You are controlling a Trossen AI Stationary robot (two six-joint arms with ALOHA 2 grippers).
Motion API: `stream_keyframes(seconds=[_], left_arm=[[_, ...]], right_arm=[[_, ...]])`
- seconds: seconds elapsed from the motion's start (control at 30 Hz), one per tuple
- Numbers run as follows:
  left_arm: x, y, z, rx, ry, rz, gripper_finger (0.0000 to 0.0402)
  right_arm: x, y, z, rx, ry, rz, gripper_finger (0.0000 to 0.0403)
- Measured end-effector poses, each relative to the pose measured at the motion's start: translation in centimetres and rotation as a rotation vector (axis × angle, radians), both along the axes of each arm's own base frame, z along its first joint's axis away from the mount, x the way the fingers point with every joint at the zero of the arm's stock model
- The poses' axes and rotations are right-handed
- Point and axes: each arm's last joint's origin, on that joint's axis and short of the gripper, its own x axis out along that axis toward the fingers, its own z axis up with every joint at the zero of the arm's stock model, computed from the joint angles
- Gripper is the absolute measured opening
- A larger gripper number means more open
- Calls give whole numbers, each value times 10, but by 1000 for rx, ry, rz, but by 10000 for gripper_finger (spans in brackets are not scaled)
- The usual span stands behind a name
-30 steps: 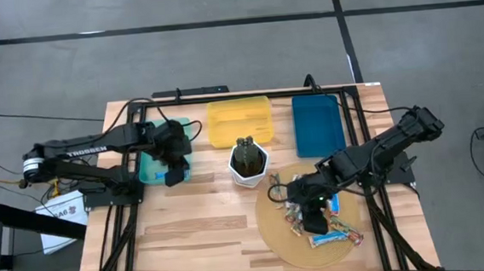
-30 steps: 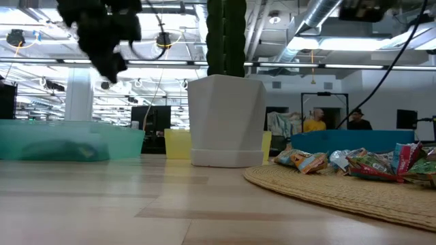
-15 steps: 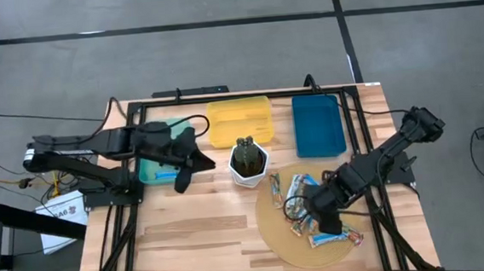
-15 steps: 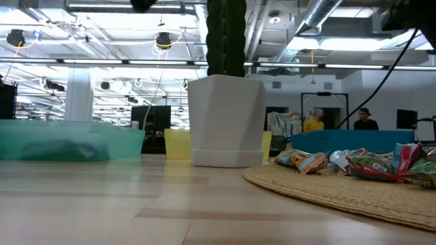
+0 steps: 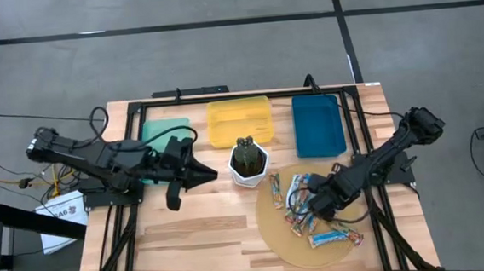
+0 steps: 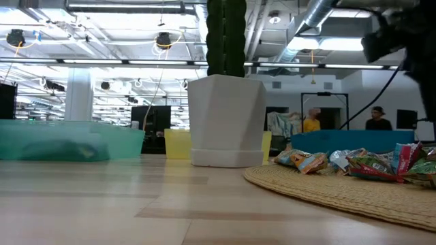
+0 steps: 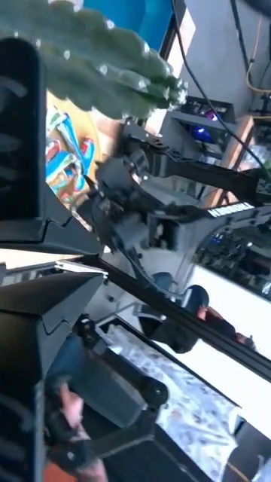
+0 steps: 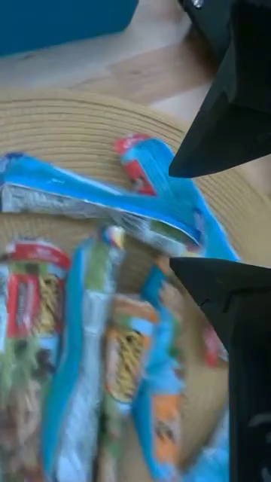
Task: Pick and place Granola Bars by type
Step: Put the blue granola bar into the green bin
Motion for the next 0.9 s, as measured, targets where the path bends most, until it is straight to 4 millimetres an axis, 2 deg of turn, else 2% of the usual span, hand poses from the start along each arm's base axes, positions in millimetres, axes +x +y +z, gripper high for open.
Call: stream_keyframes(seconds=[0.17, 0.4, 0.9], left_arm=[[-4, -11, 3, -24, -32, 31, 41], [-9, -22, 4, -24, -41, 73, 41], [-10, -23, 4, 33, -43, 76, 41]], right_arm=[[2, -8, -15, 13, -25, -33, 175], [5, -15, -17, -8, -40, -76, 172], [11, -16, -20, 15, -85, -88, 164]])
